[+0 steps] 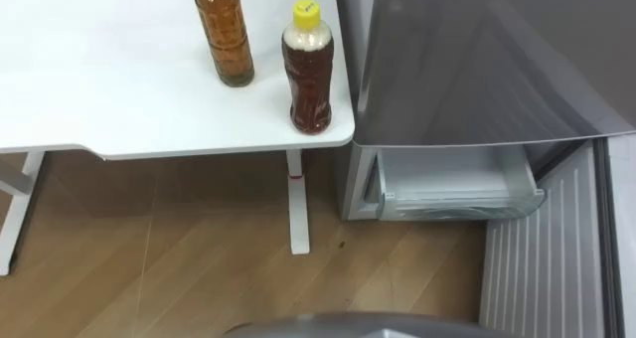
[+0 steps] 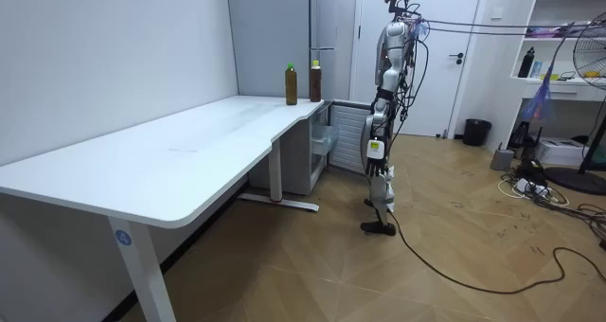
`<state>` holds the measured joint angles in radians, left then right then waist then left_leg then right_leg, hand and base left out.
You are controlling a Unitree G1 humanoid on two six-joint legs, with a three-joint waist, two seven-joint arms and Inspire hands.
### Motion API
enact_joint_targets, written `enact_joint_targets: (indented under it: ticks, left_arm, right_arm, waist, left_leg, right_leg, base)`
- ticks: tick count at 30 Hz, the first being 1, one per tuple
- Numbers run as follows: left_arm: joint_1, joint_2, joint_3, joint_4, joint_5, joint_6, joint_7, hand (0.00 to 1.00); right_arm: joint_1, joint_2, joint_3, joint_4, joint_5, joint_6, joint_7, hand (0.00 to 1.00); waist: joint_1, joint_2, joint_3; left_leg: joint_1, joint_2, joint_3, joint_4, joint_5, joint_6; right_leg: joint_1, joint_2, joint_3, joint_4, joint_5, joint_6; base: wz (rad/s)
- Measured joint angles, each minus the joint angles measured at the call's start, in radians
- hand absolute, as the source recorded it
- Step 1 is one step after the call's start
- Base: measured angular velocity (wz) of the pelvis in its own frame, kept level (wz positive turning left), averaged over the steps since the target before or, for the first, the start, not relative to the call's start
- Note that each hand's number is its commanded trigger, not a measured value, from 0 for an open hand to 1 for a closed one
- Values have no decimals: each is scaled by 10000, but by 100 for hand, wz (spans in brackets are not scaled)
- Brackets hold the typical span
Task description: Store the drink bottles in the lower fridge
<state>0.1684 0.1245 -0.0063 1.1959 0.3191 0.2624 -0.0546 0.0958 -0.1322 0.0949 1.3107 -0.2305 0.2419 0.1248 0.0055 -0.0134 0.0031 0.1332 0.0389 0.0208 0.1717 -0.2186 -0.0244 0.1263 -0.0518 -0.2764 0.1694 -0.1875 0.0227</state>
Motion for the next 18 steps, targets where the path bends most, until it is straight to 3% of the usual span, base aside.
enact_joint_targets:
  ticks: [18]
  left_arm:
    - [26,77,64,-501,-22,-16,87,0]
  right_arm:
    - [23,-16,-34,-191,-6,-15,-57,0]
  waist:
    - [12,-38,9]
  left_leg:
    - [-5,-7,-46,-9,0,0]
  right_leg:
    - [7,9,15,-7,-29,0]
  base:
    - [0]
